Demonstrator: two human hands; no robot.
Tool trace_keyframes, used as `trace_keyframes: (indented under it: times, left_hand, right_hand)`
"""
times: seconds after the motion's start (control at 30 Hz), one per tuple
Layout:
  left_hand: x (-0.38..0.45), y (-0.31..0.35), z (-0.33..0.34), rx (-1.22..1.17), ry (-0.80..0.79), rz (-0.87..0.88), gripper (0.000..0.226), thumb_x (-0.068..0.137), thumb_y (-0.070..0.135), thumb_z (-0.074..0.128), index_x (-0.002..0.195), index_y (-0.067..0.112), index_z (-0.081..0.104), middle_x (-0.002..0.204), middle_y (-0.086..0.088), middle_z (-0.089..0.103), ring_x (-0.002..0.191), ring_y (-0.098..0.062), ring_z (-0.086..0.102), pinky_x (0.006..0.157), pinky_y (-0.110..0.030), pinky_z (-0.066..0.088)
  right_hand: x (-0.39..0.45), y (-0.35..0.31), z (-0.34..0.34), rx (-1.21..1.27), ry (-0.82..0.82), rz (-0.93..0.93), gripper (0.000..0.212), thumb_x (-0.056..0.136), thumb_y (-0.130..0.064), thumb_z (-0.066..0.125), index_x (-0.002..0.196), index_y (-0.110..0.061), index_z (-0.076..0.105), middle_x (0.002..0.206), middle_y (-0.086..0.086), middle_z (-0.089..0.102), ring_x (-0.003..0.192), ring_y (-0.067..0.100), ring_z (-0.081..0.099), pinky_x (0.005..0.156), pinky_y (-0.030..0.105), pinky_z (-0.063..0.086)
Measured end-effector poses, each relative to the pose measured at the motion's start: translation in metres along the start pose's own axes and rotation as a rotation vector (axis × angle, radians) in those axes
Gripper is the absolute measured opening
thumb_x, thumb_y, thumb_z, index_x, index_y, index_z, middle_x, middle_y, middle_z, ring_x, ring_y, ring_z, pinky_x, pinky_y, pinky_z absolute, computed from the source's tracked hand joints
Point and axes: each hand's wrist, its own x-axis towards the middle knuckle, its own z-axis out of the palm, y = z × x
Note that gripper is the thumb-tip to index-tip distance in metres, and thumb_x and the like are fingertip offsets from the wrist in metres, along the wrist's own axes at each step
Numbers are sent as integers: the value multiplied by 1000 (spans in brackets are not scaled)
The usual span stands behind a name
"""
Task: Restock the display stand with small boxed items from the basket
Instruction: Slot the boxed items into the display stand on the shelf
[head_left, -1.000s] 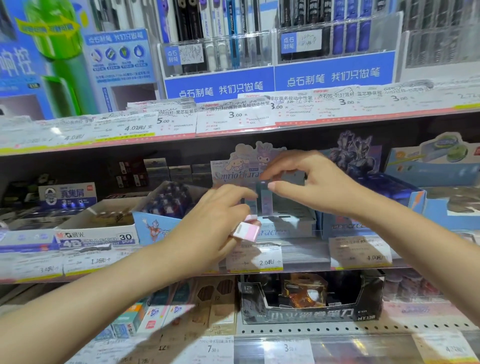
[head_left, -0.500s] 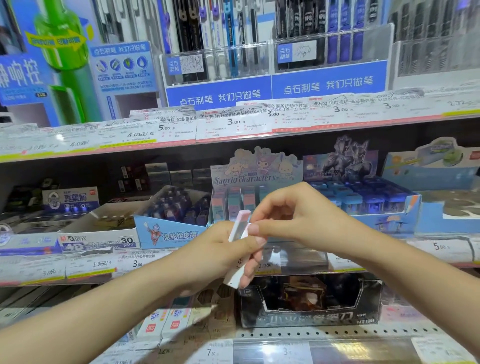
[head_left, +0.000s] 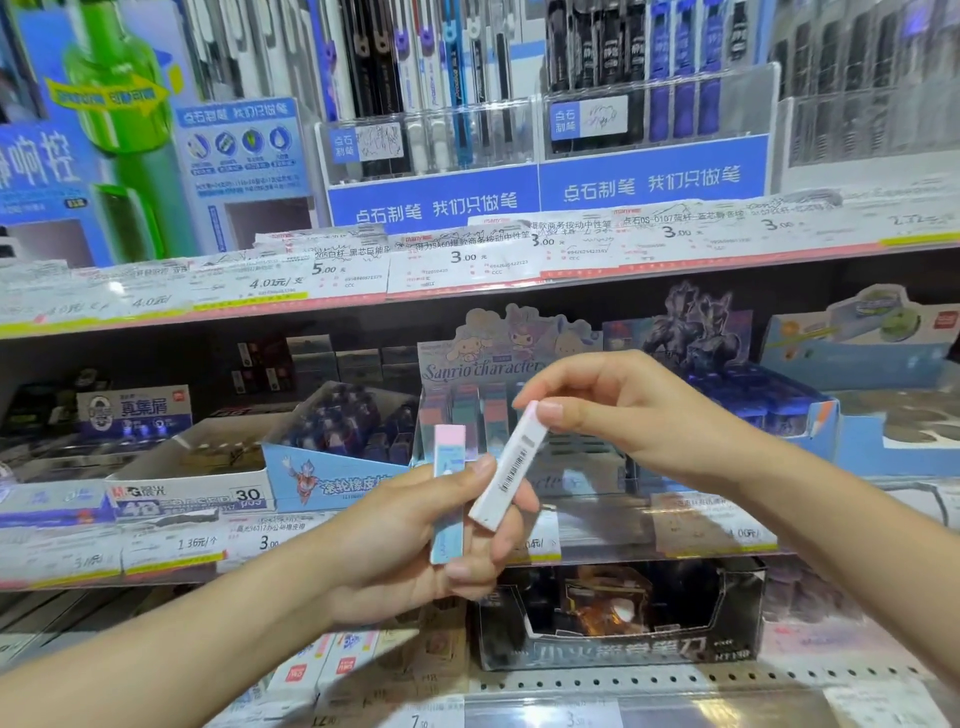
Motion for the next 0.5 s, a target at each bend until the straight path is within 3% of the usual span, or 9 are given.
trace_keyframes:
  times: [0.2, 0.33, 0.43, 0.5]
  left_hand:
    - [7, -7, 5, 120, 138, 112, 17, 88, 26, 50, 81, 12, 45, 57, -6, 51, 38, -7, 27, 41, -17, 24]
    - [12, -7, 7, 293, 238, 197, 17, 91, 27, 49, 91, 12, 40, 55, -4, 53, 40, -8, 28, 42, -16, 28]
    - [15, -6, 6, 540, 278, 264, 33, 95, 35, 43, 94, 2, 46, 60, -5, 62, 44, -9, 35, 46, -16, 34]
    - [13, -5, -1, 868, 345, 365, 42, 94, 38, 38, 83, -1, 49, 66, -5, 62, 53, -11, 43, 54, -21, 39]
  right_hand:
    - [1, 2, 6, 183, 42, 46, 17, 73, -21, 63, 86, -11, 68, 78, 2, 66, 75, 13, 62, 76, 21, 55]
    - [3, 3, 15, 86, 115, 42, 20, 76, -2, 67, 92, -13, 63, 79, 2, 65, 67, 15, 65, 72, 28, 57]
    - [9, 3, 16, 85, 177, 61, 28, 76, 5, 65, 94, -15, 57, 83, 7, 61, 68, 23, 63, 73, 30, 57]
    - [14, 3, 10, 43, 230, 37, 25, 77, 4, 65, 87, -18, 58, 83, 6, 61, 70, 22, 61, 70, 26, 56]
